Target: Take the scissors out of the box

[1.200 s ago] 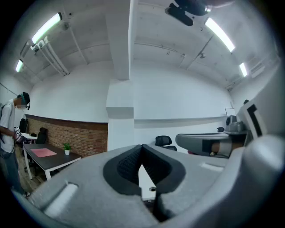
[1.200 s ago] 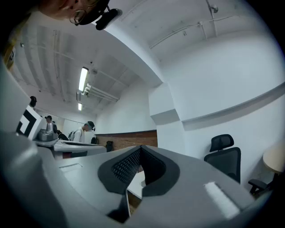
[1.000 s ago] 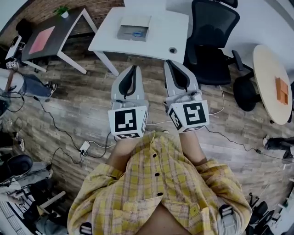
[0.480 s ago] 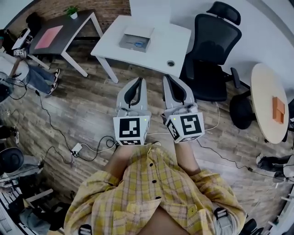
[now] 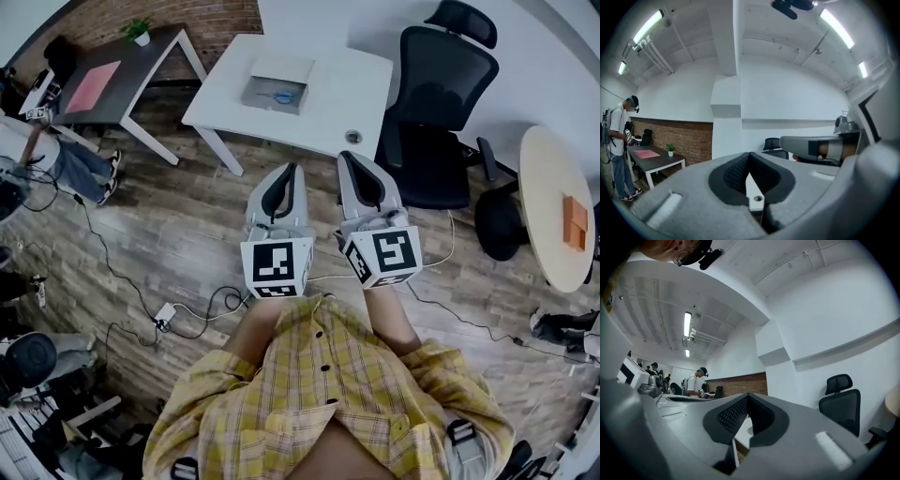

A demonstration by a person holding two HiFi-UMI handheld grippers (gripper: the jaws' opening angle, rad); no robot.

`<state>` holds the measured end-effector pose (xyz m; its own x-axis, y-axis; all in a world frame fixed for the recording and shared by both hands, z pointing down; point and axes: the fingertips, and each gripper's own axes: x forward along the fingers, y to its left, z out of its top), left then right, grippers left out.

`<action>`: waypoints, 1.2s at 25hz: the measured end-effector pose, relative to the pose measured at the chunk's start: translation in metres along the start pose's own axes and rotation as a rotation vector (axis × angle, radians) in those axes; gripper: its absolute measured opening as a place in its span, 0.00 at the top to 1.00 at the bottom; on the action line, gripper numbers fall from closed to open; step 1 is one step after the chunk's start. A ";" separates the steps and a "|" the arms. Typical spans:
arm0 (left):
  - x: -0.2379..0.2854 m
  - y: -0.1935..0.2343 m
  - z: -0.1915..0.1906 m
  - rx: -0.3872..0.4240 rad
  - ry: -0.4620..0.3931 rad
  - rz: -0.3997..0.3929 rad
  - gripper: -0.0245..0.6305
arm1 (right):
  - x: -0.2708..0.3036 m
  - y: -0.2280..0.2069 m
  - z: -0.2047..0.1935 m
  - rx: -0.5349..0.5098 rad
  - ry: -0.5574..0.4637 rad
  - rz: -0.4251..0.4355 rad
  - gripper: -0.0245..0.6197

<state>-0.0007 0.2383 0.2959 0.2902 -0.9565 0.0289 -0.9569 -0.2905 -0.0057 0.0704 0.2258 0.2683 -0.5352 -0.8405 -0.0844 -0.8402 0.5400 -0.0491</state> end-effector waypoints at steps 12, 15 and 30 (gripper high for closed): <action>0.122 0.070 0.008 0.004 0.003 -0.018 0.96 | 0.133 -0.046 -0.004 -0.001 -0.006 -0.024 0.95; 0.152 0.089 0.012 0.002 0.008 -0.037 0.96 | 0.165 -0.053 -0.001 -0.011 0.002 -0.039 0.95; 0.254 0.176 0.010 -0.001 0.055 -0.116 0.96 | 0.291 -0.077 -0.013 -0.010 0.048 -0.129 0.95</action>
<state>-0.0955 -0.0564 0.2921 0.3980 -0.9135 0.0842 -0.9168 -0.3993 0.0023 -0.0220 -0.0608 0.2609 -0.4262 -0.9041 -0.0299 -0.9029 0.4272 -0.0469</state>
